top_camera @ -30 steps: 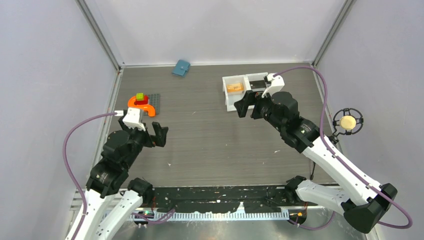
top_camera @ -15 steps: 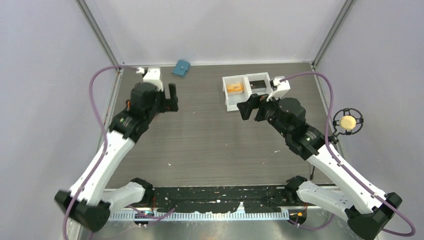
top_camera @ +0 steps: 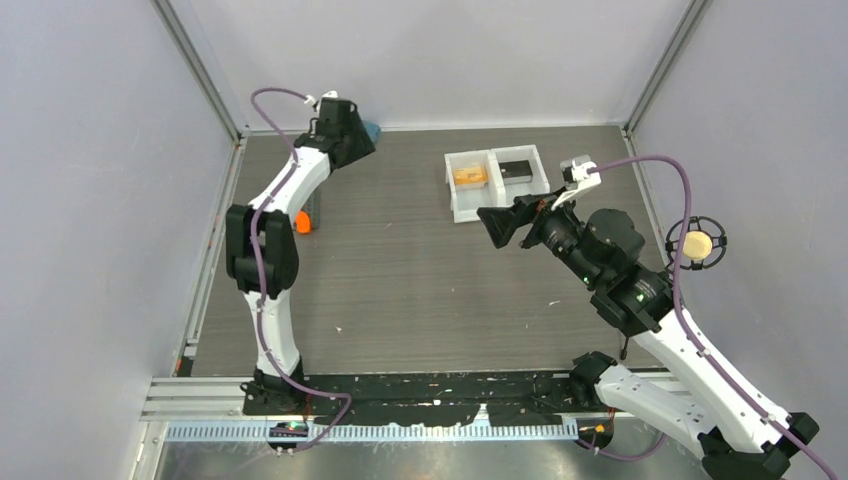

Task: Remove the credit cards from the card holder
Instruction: Move the card holder to the center of the board.

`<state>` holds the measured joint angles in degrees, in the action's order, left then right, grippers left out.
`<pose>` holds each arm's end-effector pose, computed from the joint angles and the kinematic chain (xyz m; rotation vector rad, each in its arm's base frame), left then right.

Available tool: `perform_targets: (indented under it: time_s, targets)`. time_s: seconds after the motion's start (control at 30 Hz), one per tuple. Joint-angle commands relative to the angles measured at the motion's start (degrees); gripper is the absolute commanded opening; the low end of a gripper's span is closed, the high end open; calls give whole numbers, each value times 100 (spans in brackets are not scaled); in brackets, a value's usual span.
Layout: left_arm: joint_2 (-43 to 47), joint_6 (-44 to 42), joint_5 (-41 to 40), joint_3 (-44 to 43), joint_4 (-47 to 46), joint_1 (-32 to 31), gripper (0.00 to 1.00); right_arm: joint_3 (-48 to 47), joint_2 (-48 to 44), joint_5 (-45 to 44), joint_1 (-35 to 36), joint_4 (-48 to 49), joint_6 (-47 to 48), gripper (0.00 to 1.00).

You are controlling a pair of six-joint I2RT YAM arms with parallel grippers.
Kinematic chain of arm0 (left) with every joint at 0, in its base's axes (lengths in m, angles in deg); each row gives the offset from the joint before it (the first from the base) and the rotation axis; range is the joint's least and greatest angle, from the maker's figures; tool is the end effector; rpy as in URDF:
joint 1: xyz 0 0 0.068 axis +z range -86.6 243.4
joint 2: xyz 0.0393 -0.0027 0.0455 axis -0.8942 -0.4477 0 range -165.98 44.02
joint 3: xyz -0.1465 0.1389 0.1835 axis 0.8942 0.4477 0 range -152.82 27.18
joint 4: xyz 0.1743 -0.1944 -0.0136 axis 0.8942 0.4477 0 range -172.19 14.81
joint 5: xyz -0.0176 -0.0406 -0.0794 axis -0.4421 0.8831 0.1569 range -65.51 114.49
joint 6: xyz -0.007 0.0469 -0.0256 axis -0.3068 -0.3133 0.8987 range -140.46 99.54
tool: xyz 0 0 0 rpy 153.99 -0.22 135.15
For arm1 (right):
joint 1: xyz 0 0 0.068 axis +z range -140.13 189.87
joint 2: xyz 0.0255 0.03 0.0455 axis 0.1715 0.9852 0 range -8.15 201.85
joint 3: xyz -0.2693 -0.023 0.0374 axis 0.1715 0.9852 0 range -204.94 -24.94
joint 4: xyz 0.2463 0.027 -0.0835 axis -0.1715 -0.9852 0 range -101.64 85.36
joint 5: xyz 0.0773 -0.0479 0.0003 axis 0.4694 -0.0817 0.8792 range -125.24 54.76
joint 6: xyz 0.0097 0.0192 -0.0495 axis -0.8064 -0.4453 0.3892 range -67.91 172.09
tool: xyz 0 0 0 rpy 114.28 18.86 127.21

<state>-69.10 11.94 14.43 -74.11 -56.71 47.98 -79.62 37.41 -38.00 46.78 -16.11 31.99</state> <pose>0.4475 -0.1170 0.2987 -0.4238 2.1826 -0.2671 0.1426 0.1049 0.3955 -0.2048 1.6486 0.7255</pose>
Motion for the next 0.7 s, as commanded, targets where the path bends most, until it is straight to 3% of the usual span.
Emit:
perform_targets:
  time_s: [0.0, 0.1, 0.47, 0.67]
  targets:
    - [-642, 1796, 1554, -311, -1075, 698, 53, 126, -346, 188, 11, 473, 96, 99]
    - [-1047, 2449, 1821, -167, -1918, 876, 51, 180, -416, 174, 10, 581, 192, 100]
    - [-2147, 3794, 1423, -307, -3230, 921, 50, 131, -100, 9, 9, 639, 288, 100]
    - [-2535, 4250, 1307, -727, -3169, 972, 49, 38, 72, -149, 10, 671, 364, 100]
